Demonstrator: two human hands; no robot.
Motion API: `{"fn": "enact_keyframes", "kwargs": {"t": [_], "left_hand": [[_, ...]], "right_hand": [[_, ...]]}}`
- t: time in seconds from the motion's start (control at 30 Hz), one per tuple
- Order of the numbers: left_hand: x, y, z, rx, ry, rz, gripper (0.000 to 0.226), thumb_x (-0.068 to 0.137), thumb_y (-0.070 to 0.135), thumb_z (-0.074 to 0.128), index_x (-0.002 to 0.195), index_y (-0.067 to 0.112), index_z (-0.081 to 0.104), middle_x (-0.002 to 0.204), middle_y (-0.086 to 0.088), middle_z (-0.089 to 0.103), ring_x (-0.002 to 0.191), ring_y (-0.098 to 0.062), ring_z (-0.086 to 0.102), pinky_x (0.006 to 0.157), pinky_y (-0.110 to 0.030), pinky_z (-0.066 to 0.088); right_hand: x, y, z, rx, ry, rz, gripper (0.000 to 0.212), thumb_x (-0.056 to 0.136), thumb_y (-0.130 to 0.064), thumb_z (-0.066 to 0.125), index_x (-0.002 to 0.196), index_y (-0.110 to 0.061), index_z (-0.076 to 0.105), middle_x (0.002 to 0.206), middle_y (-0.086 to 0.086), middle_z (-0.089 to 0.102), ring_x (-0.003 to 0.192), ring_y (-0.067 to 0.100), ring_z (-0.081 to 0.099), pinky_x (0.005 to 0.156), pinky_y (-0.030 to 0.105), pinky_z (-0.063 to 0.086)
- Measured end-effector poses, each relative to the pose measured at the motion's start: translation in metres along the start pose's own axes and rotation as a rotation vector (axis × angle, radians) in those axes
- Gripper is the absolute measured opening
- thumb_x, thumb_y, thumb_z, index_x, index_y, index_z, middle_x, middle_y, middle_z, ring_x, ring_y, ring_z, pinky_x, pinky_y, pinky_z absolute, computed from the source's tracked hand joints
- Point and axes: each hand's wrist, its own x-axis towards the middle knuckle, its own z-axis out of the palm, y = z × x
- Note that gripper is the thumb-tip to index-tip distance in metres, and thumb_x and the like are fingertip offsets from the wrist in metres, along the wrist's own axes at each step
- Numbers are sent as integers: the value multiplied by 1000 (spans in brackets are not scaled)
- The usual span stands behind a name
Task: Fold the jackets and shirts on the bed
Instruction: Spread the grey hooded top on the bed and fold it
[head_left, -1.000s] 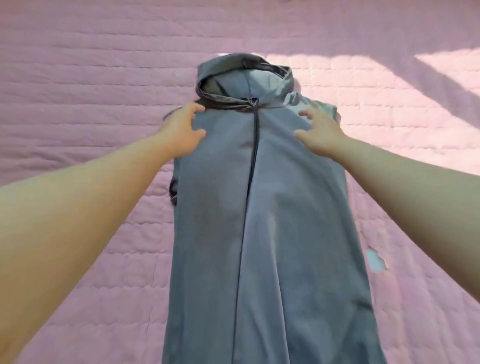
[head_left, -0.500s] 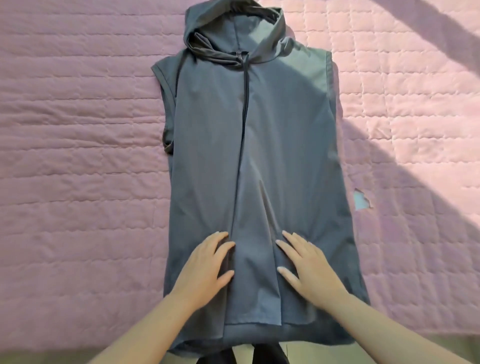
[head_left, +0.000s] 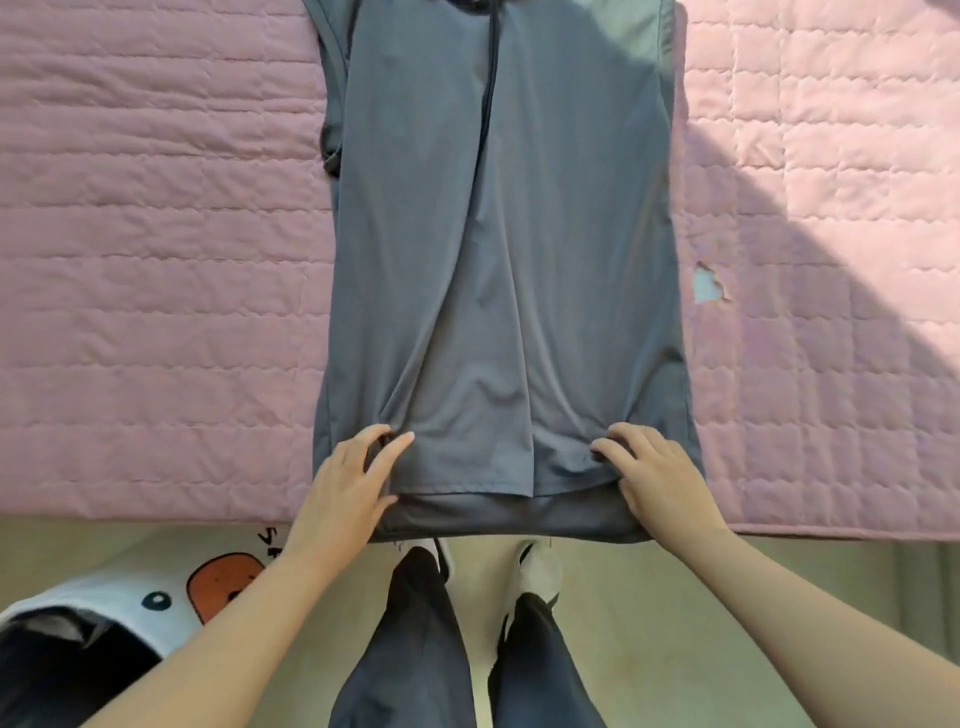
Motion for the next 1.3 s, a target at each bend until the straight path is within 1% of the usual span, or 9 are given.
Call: {"fn": "enact_keyframes", "kwargs": {"t": [0.07, 0.17, 0.23, 0.5, 0.67, 0.8, 0.9, 1.03, 1.3], "left_hand": [[-6, -5, 0, -12, 13, -63, 80, 69, -2, 77, 140, 19, 45, 134, -8, 39, 110, -28, 53, 81, -39, 56], [-12, -12, -4, -4, 23, -63, 73, 71, -15, 63, 133, 19, 46, 115, -3, 44, 88, -24, 54, 53, -36, 52], [-15, -16, -10, -6, 62, -68, 64, 68, -19, 61, 121, 16, 52, 101, -4, 46, 85, -26, 51, 48, -37, 46], [-46, -37, -22, 49, 165, -206, 36, 59, -19, 64, 80, 9, 57, 85, -7, 47, 78, -30, 41, 53, -40, 39], [-49, -40, -18, -89, 154, -374, 37, 69, -14, 62, 93, 13, 52, 102, -6, 43, 90, -30, 48, 60, -42, 44], [-42, -42, -18, -134, 151, -365, 42, 69, -17, 58, 100, 11, 52, 104, -9, 45, 78, -31, 53, 63, -42, 46], [-35, -40, -20, -181, 179, -390, 37, 69, -19, 53, 93, 9, 54, 100, -10, 46, 78, -31, 52, 69, -44, 46], [-39, -42, -34, -275, 319, -487, 35, 65, -24, 47, 80, 7, 56, 87, -9, 46, 77, -29, 47, 67, -39, 40], [-92, -66, -45, -190, 384, -498, 49, 57, -29, 51, 75, 16, 44, 87, -1, 36, 72, -25, 39, 59, -36, 33]], "right_hand": [[0, 9, -4, -47, 27, 4, 25, 68, -6, 47, 90, -14, 57, 89, 6, 56, 79, 32, 57, 56, 40, 47], [-11, 17, -14, -11, 43, 73, 26, 56, 6, 57, 77, -9, 53, 73, 9, 50, 65, 33, 51, 48, 33, 31], [-16, 26, -22, 50, 90, 176, 31, 52, 9, 60, 76, -9, 51, 73, 10, 50, 65, 34, 48, 51, 31, 25], [-55, 49, -15, 263, 137, 389, 37, 54, 15, 55, 78, -11, 48, 91, 6, 44, 86, 32, 45, 67, 40, 42], [-60, 51, -2, 436, 188, 630, 33, 68, 18, 50, 88, -8, 46, 99, 6, 41, 94, 33, 45, 74, 29, 26], [-51, 55, 1, 502, 145, 762, 43, 73, 10, 57, 111, -11, 53, 115, 14, 53, 106, 32, 51, 83, 34, 36], [-39, 52, -5, 596, 201, 814, 33, 73, 13, 52, 94, -12, 58, 100, 8, 59, 97, 28, 55, 76, 29, 36], [-39, 56, -21, 421, 363, 682, 36, 59, 19, 47, 74, -11, 59, 82, 12, 55, 83, 32, 50, 68, 30, 28], [-94, 89, -31, 384, 354, 781, 42, 66, 26, 44, 71, -10, 65, 85, 17, 43, 87, 35, 49, 69, 27, 28]]}}
